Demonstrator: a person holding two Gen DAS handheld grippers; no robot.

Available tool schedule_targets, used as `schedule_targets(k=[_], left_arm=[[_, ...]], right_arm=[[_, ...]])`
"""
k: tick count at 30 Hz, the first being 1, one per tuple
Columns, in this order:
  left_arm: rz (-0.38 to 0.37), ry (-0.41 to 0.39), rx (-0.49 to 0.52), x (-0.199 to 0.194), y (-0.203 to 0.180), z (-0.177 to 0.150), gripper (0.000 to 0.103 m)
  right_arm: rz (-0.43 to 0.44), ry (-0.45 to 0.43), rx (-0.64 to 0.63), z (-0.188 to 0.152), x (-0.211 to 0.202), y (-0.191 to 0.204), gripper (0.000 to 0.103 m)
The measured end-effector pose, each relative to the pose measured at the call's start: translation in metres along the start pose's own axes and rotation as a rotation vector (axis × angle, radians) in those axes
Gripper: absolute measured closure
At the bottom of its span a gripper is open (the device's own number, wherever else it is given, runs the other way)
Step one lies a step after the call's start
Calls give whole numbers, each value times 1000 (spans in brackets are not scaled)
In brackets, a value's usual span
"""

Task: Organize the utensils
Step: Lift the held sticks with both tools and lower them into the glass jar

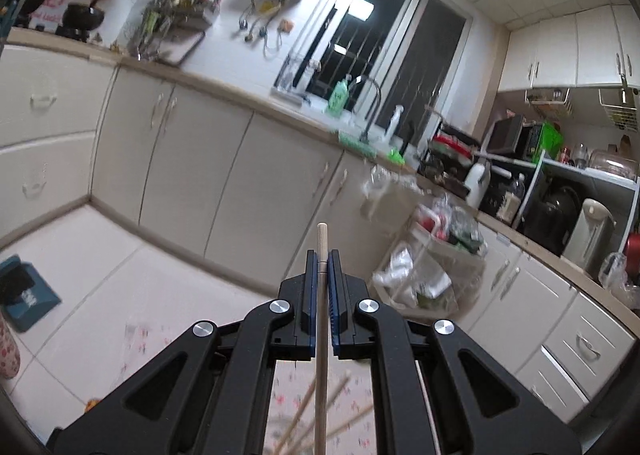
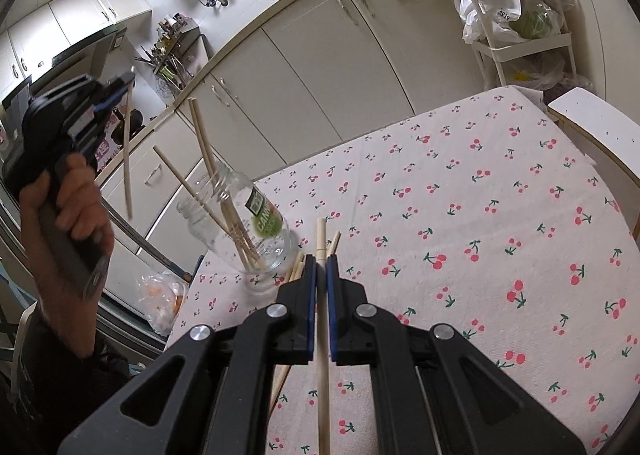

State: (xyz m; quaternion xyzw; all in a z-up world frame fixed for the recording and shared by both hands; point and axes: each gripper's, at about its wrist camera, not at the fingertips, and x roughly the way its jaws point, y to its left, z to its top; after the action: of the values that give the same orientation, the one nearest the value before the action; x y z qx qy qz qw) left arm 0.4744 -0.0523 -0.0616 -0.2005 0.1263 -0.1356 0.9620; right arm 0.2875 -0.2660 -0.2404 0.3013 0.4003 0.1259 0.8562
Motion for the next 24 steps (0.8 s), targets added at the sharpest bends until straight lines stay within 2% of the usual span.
schedule_targets(k=[2, 12, 24], left_arm=[[21, -42, 15, 5, -2, 1, 98], [97, -124, 59, 16, 1, -18, 98], [134, -119, 146, 24, -3, -46, 98]], right_arm=[[-2, -6, -4, 1, -1, -1, 97], [26, 9, 20, -1, 2, -3, 97], [30, 16, 34, -1, 4, -5, 97]])
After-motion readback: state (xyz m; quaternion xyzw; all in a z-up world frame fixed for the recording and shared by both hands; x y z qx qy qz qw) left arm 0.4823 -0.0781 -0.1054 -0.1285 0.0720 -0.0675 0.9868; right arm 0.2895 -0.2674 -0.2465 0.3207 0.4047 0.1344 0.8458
